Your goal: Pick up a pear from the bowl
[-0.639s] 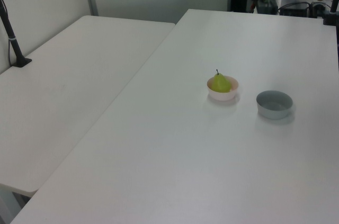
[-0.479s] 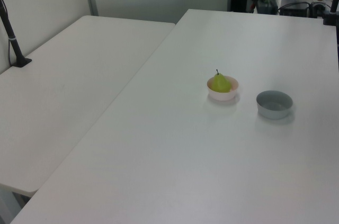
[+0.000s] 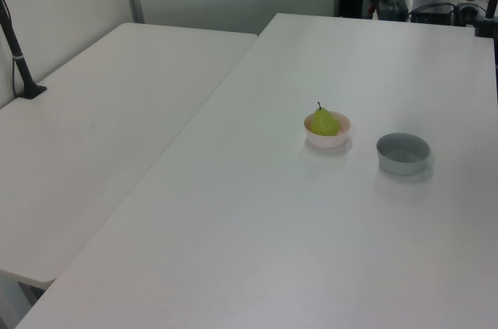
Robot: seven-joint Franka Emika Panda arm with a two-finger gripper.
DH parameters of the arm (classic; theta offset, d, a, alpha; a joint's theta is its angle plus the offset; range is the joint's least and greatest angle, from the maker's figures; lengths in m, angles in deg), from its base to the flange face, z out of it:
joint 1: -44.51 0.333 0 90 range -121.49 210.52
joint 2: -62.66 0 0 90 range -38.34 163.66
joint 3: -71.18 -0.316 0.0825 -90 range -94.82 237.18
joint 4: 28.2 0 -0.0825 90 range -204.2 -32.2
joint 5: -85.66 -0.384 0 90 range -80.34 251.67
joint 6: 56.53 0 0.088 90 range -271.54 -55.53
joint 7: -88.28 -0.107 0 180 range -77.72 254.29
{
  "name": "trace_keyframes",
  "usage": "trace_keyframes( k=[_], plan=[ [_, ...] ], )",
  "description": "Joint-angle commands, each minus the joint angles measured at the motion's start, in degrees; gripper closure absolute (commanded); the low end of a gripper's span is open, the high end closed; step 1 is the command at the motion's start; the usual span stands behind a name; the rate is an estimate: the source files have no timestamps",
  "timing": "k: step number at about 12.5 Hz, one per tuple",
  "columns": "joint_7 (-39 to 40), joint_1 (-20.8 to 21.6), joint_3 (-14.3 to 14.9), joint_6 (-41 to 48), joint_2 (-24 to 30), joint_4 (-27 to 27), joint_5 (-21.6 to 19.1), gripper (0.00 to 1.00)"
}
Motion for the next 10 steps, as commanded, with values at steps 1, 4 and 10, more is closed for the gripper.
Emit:
trace_keyframes(
  k=[1,4,10],
  plan=[
    [0.95,0.36,-0.03,-1.8,0.89,-1.46,0.9,0.0],
    [12.76,0.36,-0.03,-1.45,0.89,-2.07,2.39,0.0],
    [7.67,3.87,-1.52,-6.79,-1.04,-4.96,2.66,0.0]
  ],
)
